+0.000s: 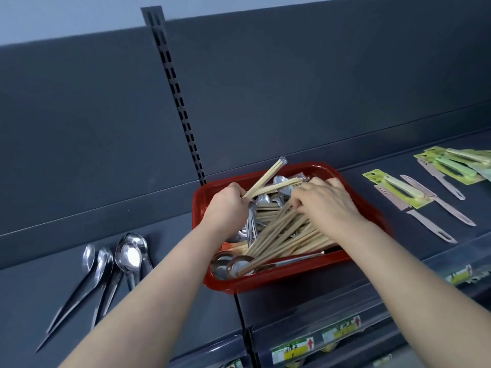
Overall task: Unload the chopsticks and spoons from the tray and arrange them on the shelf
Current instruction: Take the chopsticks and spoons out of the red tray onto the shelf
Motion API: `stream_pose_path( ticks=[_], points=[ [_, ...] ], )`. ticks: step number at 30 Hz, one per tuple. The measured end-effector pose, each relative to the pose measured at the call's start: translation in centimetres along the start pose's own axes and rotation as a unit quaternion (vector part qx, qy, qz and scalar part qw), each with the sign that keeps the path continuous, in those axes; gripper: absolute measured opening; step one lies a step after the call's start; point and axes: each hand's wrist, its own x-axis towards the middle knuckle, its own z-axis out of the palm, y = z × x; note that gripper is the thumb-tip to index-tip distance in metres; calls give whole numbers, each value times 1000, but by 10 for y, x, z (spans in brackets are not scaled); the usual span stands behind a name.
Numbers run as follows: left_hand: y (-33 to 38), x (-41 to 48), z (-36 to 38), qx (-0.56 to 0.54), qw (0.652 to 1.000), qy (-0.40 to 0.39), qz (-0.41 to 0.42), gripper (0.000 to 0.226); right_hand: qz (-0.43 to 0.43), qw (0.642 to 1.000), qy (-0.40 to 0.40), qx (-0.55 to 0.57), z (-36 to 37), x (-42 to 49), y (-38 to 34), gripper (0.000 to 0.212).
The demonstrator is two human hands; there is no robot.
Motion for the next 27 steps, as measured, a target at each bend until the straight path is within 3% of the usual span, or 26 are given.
stream_pose_path(
  ticks=[3, 6, 10, 13, 17, 21, 27],
  points=[
    [6, 2, 1, 14, 1000, -21, -6, 7, 8, 996, 83, 22, -11, -6, 4, 14],
    [12, -3, 10, 23, 997, -77, -14, 11, 39, 982, 140, 122, -26, -14, 9, 3],
    [18, -9, 26, 58, 992, -106, -21, 30, 36, 975, 121, 184, -26, -22, 14, 15],
    [21, -10, 28, 50, 993, -105, -26, 17, 30, 974, 80, 209, -12, -24, 14, 17],
    [9, -8, 11, -32, 997, -38, -66, 17, 15, 979, 57, 194, -5, -22, 8, 18],
    [-8, -9, -12, -76, 993, 44, -77, 18, -19, 990, -13, 138, 0, -11, -5, 22],
    [-23, -20, -25, -83, 980, 141, -109, 20, 62, 992, -18, 106, 6, 6, -29, 26]
  ],
)
